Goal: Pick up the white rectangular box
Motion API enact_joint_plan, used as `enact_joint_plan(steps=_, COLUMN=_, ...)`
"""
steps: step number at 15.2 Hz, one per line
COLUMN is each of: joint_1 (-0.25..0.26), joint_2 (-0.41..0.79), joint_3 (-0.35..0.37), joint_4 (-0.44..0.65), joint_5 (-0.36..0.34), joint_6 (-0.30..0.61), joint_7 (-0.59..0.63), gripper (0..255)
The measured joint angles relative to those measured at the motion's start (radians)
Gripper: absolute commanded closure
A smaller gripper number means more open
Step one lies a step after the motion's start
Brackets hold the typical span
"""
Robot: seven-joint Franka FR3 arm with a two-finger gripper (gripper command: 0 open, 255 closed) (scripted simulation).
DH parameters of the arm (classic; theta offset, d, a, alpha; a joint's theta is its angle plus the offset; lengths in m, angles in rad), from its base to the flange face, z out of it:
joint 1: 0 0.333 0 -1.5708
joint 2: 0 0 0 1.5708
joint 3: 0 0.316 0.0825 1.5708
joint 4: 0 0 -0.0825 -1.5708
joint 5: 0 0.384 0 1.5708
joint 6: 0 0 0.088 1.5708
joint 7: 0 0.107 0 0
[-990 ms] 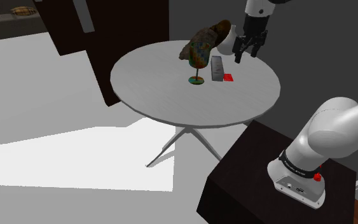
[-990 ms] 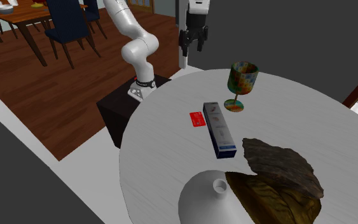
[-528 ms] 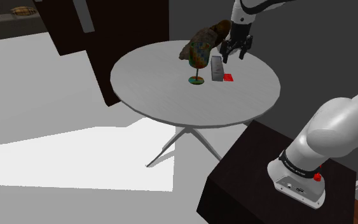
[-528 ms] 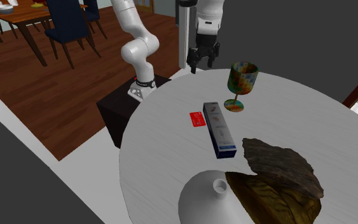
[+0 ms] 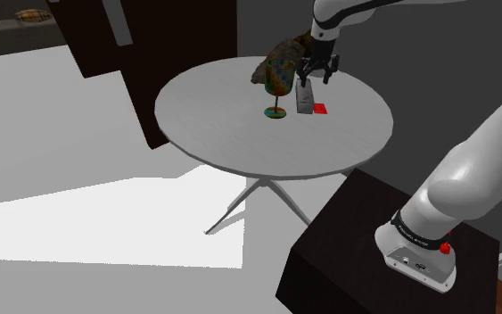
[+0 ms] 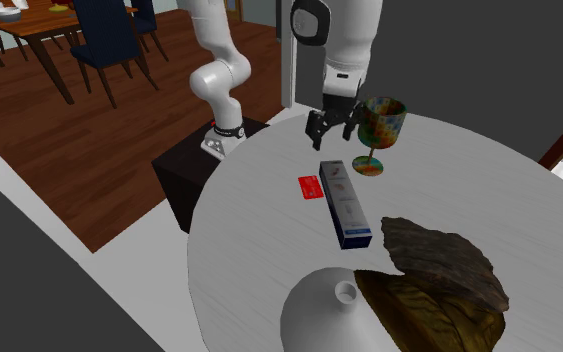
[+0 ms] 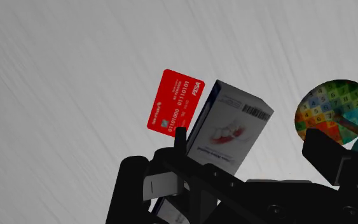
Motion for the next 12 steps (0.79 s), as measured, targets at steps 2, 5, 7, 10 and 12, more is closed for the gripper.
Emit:
enact_joint_plan(steps=2, joint_1=-0.009, joint_2=0.065, joint_3=-0.011, joint_4=0.042, joint_5=0.018, joint_6=0.023, joint_7=0.008, gripper=0)
enact_joint_plan(steps=5, joint_1=-0.033, joint_2=0.176, joint_3=-0.034, joint_4=0.130, joint_5=0.053, joint_6=0.046, joint_7=0.002, gripper=0)
enact_joint_plan(steps=7, joint_1=-0.047, joint_2=0.246, joint_3=-0.043, joint_4=0.197, joint_5=0.078, joint_6=0.046, joint_7=0.006, gripper=0)
enact_joint_plan(steps=10, joint_1=-0.066, joint_2=0.327, joint_3=-0.052, joint_4=0.266, joint_5=0.106, joint_6=0.056, joint_7=0.005, gripper=0)
enact_joint_plan(steps=12, joint_1=-0.069, joint_2=0.339, joint_3=-0.052, joint_4=0.259, joint_5=0.110, joint_6=0.075, joint_7=0.003, gripper=0)
